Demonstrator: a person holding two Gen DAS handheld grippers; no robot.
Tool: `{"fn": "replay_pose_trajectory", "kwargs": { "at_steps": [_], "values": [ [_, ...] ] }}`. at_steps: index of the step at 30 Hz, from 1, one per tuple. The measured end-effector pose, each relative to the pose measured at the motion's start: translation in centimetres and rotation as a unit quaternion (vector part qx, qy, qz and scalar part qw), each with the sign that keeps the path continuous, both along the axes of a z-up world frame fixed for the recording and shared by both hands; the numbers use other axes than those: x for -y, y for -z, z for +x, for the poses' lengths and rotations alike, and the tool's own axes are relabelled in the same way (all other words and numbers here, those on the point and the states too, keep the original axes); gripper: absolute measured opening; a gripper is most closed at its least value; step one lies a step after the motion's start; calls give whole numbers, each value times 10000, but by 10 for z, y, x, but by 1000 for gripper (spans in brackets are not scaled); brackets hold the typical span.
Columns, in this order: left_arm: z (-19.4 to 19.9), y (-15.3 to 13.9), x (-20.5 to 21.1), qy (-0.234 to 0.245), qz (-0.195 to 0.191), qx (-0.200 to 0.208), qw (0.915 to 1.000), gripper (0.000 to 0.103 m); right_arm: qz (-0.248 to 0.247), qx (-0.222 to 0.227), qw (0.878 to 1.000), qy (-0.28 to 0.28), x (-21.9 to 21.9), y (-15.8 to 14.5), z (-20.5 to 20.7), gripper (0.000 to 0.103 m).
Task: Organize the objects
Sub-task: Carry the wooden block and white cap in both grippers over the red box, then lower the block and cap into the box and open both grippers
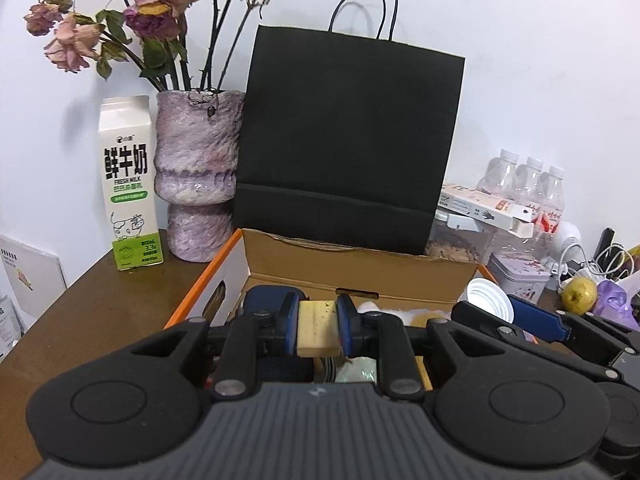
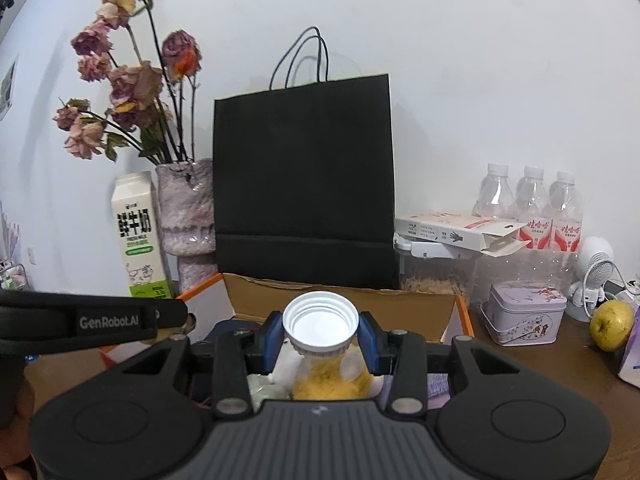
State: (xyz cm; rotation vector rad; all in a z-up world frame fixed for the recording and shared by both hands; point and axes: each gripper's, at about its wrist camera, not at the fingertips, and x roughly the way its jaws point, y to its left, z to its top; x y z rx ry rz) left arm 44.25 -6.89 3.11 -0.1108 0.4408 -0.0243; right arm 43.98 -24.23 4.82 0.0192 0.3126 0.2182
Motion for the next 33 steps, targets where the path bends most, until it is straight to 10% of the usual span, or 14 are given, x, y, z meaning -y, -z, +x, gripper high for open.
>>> {"fn": "replay_pose_trajectory", "kwargs": {
  "at_steps": [22, 27, 31, 33],
  "values": [
    [69, 19, 4, -37, 254, -180, 9995, 22, -116, -425, 9985, 326, 12, 24, 61, 41],
    [66, 18, 1, -149, 314, -42, 9994, 70, -85, -397, 9986, 345, 12, 25, 59, 88],
    [63, 16, -2, -238, 329, 52, 9992, 103, -117, -356, 9984, 412, 13, 23, 57, 103],
    [62, 15, -3, -273, 320, 76, 9991, 103, -106, -341, 9985, 422, 13, 23, 57, 103]
  ]
}}
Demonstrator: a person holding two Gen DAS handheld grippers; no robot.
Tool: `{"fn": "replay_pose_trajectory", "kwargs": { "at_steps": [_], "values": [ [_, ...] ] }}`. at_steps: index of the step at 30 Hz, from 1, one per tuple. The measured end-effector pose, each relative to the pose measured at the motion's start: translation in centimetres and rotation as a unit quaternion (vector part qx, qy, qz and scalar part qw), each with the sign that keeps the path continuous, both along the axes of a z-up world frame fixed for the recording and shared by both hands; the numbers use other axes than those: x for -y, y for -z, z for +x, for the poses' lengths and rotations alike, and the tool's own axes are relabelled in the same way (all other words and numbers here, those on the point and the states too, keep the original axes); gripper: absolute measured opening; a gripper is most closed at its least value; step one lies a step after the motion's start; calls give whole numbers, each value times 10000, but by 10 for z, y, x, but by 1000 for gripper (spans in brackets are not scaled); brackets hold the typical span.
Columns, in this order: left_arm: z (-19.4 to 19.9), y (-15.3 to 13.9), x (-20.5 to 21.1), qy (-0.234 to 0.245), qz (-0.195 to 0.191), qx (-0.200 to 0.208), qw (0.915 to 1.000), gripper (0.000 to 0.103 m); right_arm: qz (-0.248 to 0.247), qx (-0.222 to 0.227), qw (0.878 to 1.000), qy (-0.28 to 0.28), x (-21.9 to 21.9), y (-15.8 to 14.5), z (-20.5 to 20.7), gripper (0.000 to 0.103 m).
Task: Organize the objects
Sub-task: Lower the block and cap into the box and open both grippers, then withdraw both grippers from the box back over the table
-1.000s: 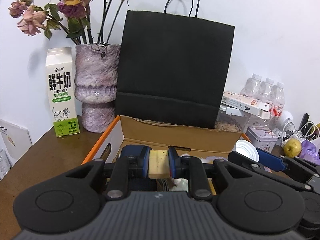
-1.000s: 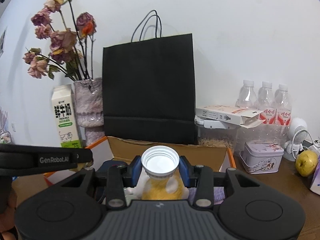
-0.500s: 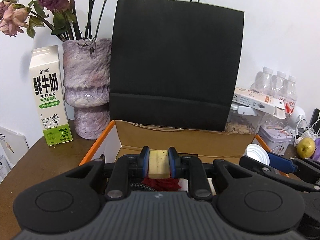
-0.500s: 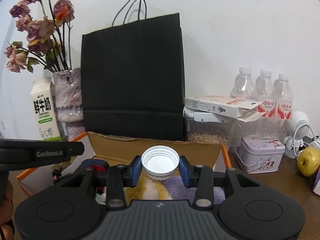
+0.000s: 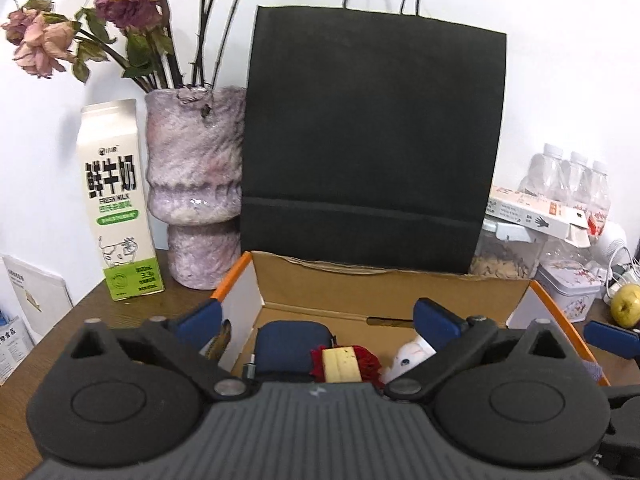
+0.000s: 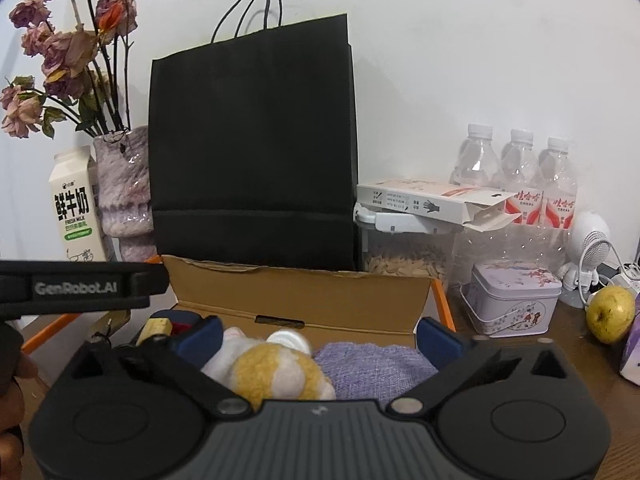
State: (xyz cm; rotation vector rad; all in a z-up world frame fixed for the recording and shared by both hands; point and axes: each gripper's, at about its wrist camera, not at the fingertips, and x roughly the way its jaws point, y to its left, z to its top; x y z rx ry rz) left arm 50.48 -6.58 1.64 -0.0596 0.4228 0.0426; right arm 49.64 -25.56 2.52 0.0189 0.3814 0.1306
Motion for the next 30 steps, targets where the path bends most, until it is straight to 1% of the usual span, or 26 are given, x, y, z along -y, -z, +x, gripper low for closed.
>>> {"fn": "replay_pose_trajectory", "kwargs": {
  "at_steps": [5, 11, 16, 20, 30],
  "values": [
    [-6, -3, -4, -22, -18, -13, 10000, 103, 38, 7, 10000, 7, 2, -1, -5, 103],
    [-24, -10, -8, 10, 71, -77, 9999, 103, -38, 56, 9999, 73, 1, -7, -23, 103],
    [-53, -17, -13, 82, -8, 42, 10000, 103, -5, 4, 10000, 5, 2, -12, -48, 103],
    [-80, -22, -16, 131, 20, 122, 9998, 103, -1, -37, 10000, 13, 3, -17, -73, 103],
    [-144, -25, -24, 159, 9, 29, 9999, 103, 142, -173, 9997, 34, 6, -24, -136, 103]
  ]
}}
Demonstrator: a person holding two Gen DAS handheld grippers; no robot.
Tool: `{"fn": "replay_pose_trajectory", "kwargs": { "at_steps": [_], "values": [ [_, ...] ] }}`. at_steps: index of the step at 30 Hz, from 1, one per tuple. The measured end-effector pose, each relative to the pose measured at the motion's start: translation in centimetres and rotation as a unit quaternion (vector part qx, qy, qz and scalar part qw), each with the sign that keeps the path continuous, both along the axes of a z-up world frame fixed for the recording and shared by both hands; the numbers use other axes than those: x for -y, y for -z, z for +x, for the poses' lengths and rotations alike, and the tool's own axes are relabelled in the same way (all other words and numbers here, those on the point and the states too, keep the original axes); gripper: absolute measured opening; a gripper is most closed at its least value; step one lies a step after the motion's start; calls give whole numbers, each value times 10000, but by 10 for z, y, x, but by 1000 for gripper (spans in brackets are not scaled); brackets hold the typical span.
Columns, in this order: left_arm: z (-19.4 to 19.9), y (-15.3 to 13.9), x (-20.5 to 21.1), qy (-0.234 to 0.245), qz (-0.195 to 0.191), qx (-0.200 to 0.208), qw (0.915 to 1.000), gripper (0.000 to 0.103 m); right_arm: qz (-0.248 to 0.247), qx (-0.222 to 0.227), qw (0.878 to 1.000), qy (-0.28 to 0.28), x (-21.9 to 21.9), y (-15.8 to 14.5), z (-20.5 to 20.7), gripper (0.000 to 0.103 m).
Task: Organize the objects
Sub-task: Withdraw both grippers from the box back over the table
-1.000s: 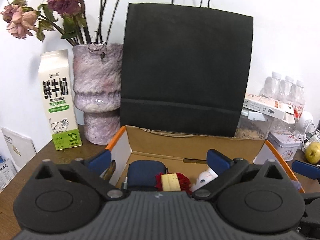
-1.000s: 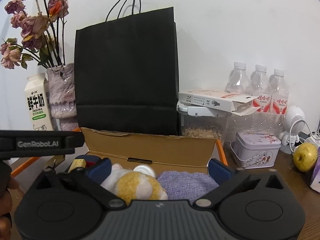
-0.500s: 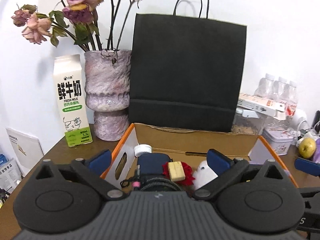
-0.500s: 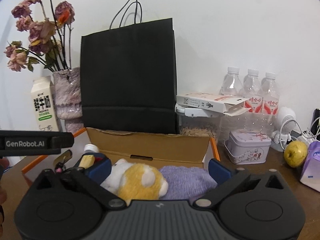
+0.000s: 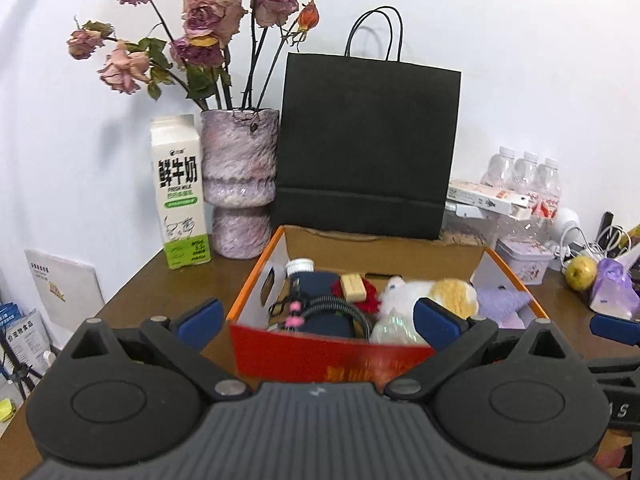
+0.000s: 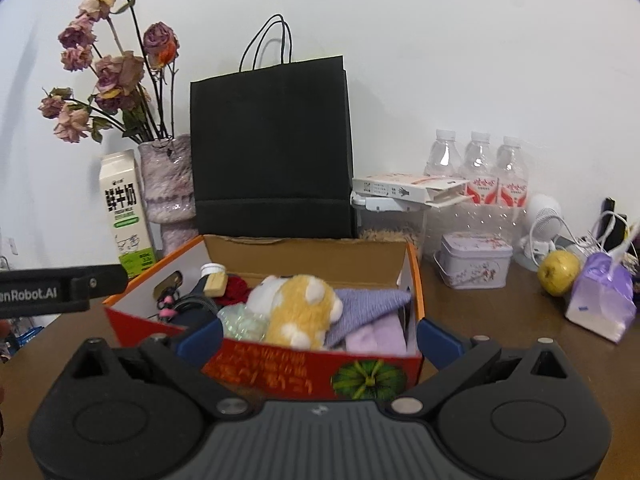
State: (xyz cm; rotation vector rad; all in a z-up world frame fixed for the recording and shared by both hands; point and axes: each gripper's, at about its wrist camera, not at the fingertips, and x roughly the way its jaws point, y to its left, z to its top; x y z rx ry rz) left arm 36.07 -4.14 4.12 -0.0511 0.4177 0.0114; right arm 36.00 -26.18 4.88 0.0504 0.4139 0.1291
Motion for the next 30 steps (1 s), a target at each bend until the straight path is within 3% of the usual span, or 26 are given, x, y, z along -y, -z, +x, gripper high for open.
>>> {"fn": "replay_pose_trajectory", "kwargs": {
  "at_steps": [18, 30],
  "values": [
    [-110, 11, -3, 100, 324, -390, 9987, 103, -49, -180, 9998, -105, -3, 1, -103, 103],
    [-140, 11, -4, 45, 299, -449, 9985, 103, -72, -153, 9997, -171, -5, -1, -131, 103]
  ]
}}
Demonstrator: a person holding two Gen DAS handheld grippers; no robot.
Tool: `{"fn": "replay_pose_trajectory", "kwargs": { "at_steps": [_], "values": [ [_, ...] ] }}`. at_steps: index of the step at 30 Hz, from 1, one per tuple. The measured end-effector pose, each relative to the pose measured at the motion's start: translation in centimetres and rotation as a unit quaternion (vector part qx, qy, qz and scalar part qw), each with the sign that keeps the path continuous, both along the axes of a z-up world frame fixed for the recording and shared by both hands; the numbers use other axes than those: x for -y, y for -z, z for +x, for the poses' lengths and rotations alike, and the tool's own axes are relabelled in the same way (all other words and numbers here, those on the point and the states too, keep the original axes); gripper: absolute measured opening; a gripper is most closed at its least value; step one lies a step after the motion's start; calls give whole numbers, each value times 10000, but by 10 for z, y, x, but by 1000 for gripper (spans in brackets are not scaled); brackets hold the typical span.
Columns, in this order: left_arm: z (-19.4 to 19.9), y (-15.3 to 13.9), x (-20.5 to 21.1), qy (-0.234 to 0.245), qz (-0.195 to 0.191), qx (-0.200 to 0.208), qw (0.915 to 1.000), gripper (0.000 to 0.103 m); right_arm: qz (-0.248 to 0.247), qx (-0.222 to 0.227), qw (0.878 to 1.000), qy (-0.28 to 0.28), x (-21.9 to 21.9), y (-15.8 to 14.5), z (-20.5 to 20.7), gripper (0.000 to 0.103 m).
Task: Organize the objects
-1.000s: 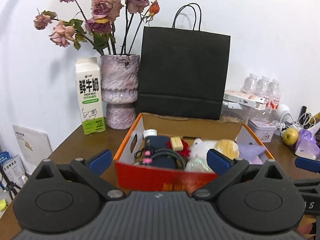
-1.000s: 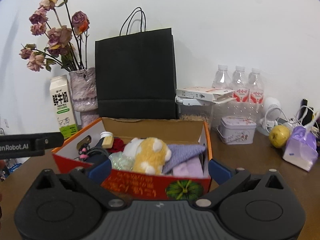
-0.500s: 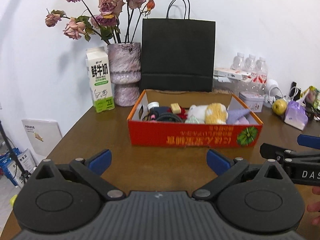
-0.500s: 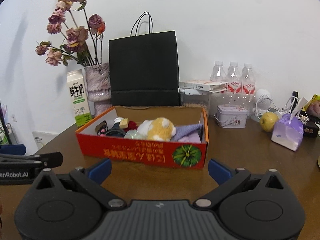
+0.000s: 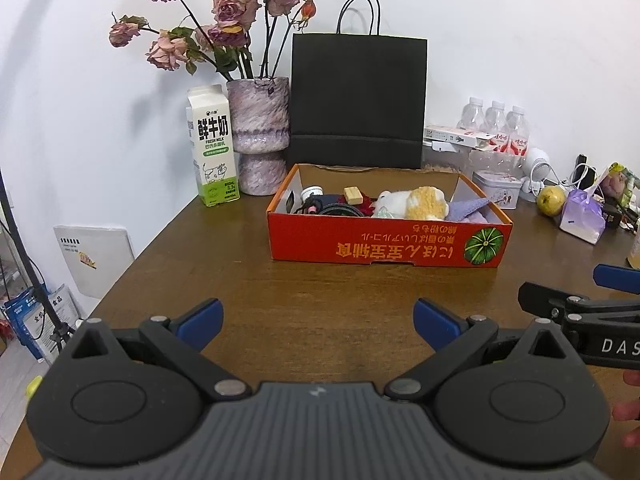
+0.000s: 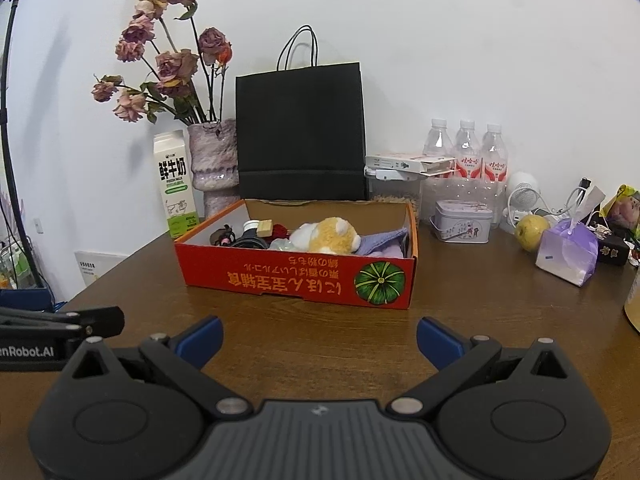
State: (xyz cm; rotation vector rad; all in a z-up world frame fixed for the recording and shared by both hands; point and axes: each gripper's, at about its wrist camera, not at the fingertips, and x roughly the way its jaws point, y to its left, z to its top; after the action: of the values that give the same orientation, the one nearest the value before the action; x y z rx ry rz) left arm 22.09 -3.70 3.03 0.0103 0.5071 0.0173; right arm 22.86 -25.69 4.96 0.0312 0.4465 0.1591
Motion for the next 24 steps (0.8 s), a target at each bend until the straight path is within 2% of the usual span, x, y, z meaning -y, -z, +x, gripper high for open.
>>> {"fn": "replay_pose_trajectory", "kwargs": {
  "at_steps": [24],
  "values": [
    [-9, 3, -1, 9, -33, -44, 10000, 103, -14, 9, 10000, 7, -1, -1, -7, 103]
  ]
}}
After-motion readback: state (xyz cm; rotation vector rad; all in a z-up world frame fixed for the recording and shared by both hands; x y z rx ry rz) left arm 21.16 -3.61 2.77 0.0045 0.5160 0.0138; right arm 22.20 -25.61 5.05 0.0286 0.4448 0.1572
